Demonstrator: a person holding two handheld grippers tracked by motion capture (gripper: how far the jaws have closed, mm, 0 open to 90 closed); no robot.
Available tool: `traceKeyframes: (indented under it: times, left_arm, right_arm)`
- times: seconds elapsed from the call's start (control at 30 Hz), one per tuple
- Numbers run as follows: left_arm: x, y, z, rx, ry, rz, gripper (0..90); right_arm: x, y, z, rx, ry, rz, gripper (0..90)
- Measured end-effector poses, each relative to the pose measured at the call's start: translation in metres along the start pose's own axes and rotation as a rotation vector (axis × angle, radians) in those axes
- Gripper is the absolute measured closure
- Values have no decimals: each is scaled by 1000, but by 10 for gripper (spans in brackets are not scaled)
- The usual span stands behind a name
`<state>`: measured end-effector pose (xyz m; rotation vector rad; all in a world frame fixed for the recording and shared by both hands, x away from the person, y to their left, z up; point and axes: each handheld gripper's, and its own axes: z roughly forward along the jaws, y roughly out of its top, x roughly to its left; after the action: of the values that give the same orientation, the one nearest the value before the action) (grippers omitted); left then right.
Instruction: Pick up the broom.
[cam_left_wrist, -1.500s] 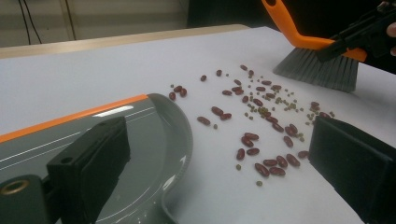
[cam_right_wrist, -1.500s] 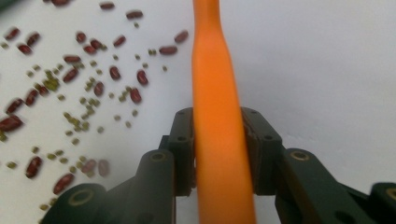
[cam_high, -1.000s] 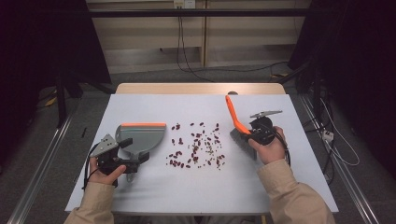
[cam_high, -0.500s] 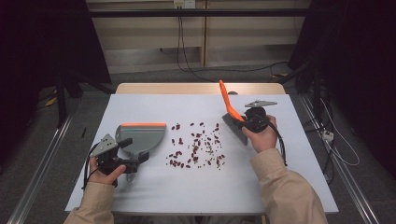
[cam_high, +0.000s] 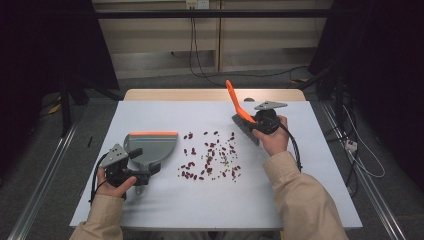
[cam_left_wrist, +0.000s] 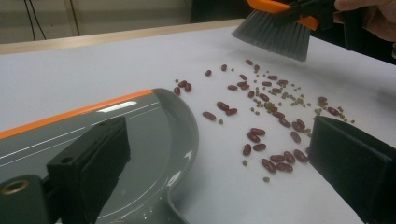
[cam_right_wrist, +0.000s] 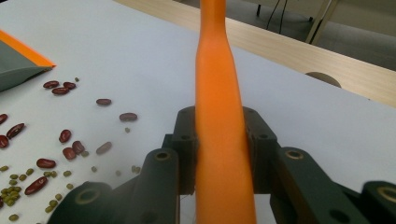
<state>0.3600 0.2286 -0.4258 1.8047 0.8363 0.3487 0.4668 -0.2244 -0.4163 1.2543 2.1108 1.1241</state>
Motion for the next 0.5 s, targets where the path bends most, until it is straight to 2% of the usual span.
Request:
traceKeyframes:
  times: [0.27,0.33,0.43,0.5]
  left_arm:
    - [0,-1,0,7,2,4,54]
    - [-1,-1,0,6,2,0,54]
    - [0,-1,0,6,3,1,54]
    - [0,-2,-1,6,5,-1,54]
  right_arm:
    - [-2,0,5,-19,5,-13,711]
    - [-3,2,4,-26,17,0,711]
    - [-1,5,6,-24,20,-29,711]
    - [-1,6,8,-28,28,-22,711]
